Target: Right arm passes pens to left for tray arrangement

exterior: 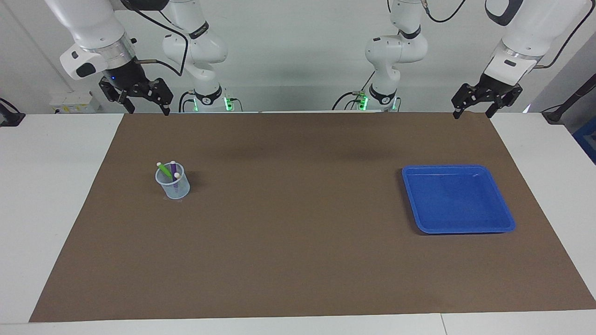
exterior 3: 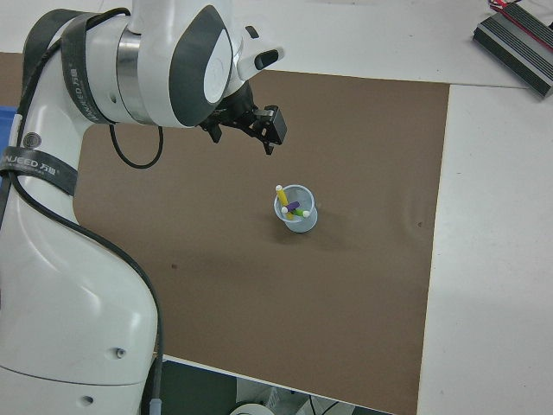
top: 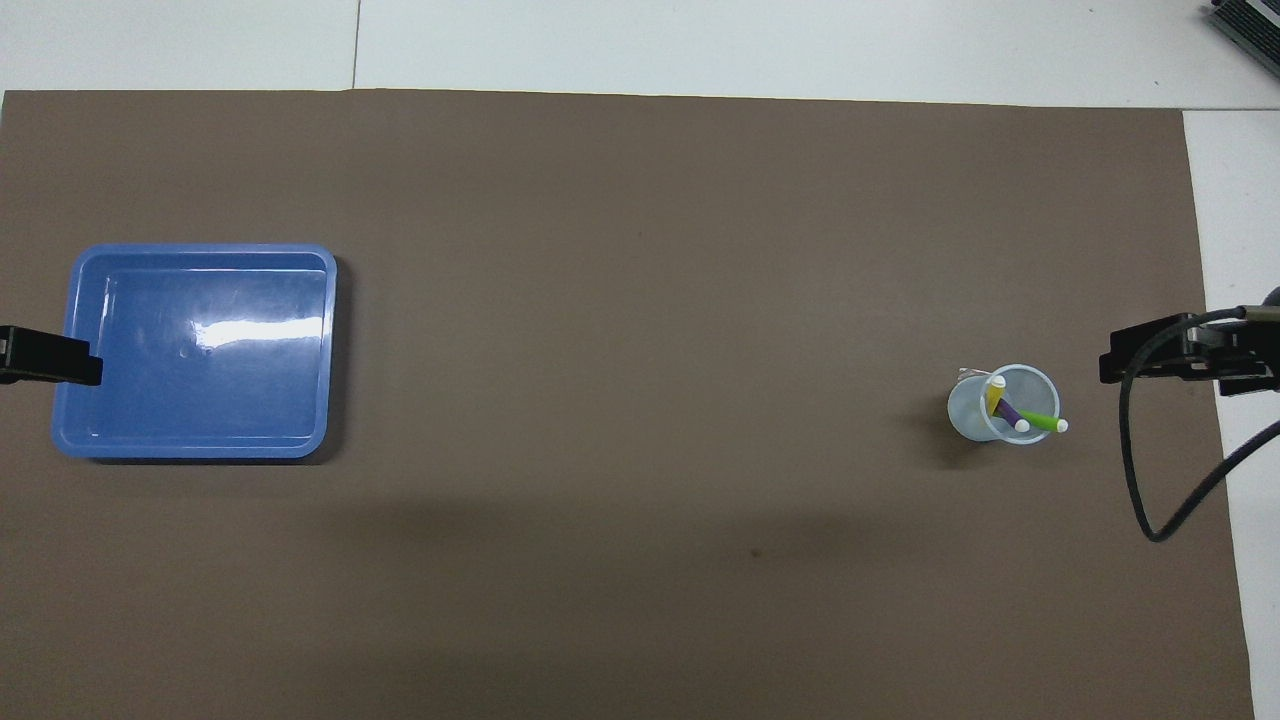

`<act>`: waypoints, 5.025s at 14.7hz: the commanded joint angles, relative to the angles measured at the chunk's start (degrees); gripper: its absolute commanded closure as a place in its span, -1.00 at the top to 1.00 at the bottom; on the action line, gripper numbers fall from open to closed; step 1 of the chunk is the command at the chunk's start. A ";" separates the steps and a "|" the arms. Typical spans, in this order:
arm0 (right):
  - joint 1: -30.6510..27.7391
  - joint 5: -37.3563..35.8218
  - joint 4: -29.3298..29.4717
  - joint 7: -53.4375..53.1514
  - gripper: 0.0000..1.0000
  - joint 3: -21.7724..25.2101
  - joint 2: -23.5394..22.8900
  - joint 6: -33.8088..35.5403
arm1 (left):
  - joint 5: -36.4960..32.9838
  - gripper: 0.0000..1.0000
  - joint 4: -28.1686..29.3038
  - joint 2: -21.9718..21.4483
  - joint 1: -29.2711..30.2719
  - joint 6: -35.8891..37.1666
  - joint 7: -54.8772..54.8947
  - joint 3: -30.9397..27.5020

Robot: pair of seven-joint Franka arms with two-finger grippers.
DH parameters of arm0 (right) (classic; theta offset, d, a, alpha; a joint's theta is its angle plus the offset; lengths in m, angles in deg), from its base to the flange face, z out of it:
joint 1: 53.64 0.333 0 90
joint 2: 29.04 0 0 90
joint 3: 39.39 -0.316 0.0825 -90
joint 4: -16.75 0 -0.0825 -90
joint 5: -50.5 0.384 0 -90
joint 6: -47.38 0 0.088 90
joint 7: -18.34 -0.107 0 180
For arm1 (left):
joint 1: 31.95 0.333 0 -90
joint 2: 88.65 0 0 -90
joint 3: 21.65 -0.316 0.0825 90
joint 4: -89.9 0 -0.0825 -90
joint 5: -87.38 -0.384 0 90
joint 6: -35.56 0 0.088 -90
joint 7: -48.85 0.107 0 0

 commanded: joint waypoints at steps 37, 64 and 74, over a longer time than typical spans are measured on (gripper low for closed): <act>-1.25 1.42 -25.84 47.93 0.06 0.25 -5.32 -32.08 | 23.90 1.00 5.38 -3.99 1.17 4.00 -43.84 -0.34; -0.54 1.50 -30.67 40.54 -0.43 0.16 -6.73 -39.10 | 45.98 1.00 24.36 -14.36 -3.57 -6.55 -70.79 2.11; -0.81 1.68 -23.85 40.81 -1.00 0.07 -6.82 -31.93 | 49.73 1.00 27.60 -16.19 1.09 -10.85 -78.09 3.09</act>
